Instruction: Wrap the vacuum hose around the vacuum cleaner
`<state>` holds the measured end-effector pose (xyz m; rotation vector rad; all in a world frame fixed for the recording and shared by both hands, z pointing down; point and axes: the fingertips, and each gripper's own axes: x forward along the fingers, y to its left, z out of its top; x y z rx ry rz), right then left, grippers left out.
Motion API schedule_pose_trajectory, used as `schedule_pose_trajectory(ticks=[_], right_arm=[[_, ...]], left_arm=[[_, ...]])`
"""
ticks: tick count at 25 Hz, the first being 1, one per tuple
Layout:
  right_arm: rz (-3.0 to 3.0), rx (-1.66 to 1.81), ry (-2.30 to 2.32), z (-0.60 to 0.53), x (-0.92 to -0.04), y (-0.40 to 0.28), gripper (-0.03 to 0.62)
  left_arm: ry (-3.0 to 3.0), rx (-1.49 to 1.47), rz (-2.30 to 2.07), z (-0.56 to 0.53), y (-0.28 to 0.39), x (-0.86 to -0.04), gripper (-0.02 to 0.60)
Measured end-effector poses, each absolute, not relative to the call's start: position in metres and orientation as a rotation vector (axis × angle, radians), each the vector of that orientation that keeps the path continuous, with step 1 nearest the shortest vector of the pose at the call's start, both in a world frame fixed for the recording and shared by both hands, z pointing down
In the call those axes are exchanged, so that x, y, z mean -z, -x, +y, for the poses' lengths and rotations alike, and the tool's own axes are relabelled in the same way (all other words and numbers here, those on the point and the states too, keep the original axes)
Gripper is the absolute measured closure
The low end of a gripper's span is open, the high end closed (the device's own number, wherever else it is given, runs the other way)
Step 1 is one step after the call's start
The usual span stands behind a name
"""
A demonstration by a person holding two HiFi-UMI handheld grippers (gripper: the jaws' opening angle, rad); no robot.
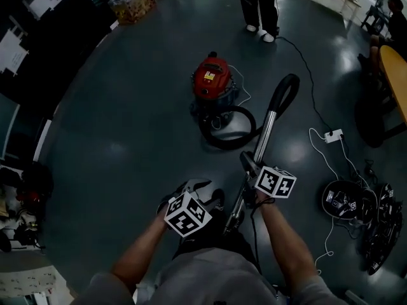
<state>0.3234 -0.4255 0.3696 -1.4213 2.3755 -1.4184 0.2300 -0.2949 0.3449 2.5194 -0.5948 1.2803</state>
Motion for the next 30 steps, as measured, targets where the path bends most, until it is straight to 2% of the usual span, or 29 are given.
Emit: schedule_pose_trajectory(ticks=[4, 6, 23, 30], right_arm=[[2.479, 1.358, 1.467, -0.443, -0.382, -0.324, 0.484], [2.548, 1.329, 1.484, -0.448, -0.388, -0.323, 0.484], [3.254, 1.126, 1.484, -0.457, -0.443, -0.330, 0.484], [3.547, 1.052, 1.356, -0.447, -0.452, -0.373, 0.484]], left_arm=[[-2.581, -1.298, -0.582, -0.324, -0.242, -0.351, 0.440], [-2.599, -1.304, -0.575, -0.337, -0.245, -0.355, 0.464], [-2.796, -1.250, -0.542, -0.467, -0.280, -0.341, 0.465], [-2.834, -1.269, -0.562, -0.497, -0.317, -0.331, 0.464]])
